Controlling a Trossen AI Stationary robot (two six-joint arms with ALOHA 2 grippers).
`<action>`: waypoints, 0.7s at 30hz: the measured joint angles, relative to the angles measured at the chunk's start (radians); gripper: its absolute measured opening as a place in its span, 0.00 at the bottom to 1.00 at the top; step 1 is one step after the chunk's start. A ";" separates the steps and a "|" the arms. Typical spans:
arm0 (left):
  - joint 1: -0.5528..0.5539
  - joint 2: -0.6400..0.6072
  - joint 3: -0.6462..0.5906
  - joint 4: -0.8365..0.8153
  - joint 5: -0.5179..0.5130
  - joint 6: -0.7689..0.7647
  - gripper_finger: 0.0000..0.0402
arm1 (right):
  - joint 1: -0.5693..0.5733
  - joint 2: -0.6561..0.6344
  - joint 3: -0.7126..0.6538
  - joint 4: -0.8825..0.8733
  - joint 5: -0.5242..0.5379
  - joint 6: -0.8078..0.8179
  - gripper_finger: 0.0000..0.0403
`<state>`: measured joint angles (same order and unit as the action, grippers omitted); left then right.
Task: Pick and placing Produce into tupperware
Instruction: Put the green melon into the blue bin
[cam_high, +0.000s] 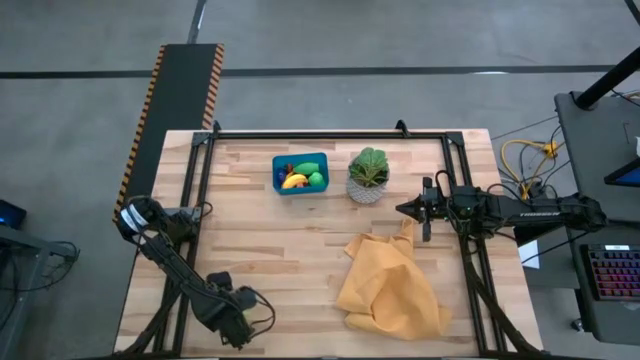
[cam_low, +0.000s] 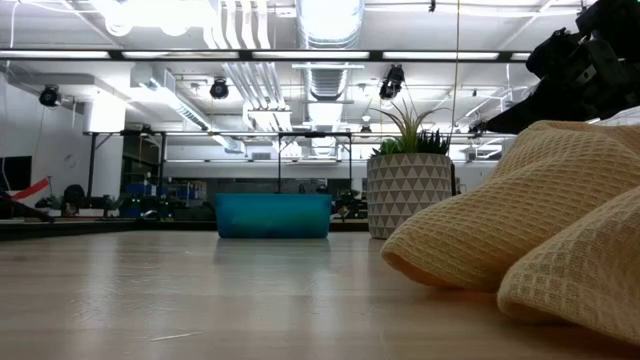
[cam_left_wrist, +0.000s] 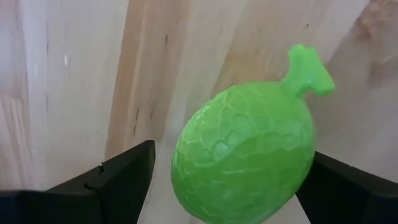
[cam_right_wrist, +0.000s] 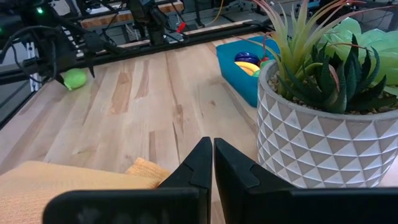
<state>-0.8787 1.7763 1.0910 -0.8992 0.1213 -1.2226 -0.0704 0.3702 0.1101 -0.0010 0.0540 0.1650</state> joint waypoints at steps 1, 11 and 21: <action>0.000 0.000 0.001 0.000 -0.002 0.018 0.83 | 0.000 0.000 0.000 0.000 0.000 0.000 0.02; 0.000 0.000 -0.001 0.000 -0.011 0.153 0.82 | 0.000 0.000 0.000 0.000 0.000 0.000 0.02; 0.000 0.000 -0.002 0.000 -0.023 0.167 0.63 | 0.000 0.000 0.000 0.000 0.000 0.000 0.02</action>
<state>-0.8783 1.7763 1.0893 -0.8989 0.0982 -1.0558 -0.0706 0.3702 0.1101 -0.0010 0.0540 0.1650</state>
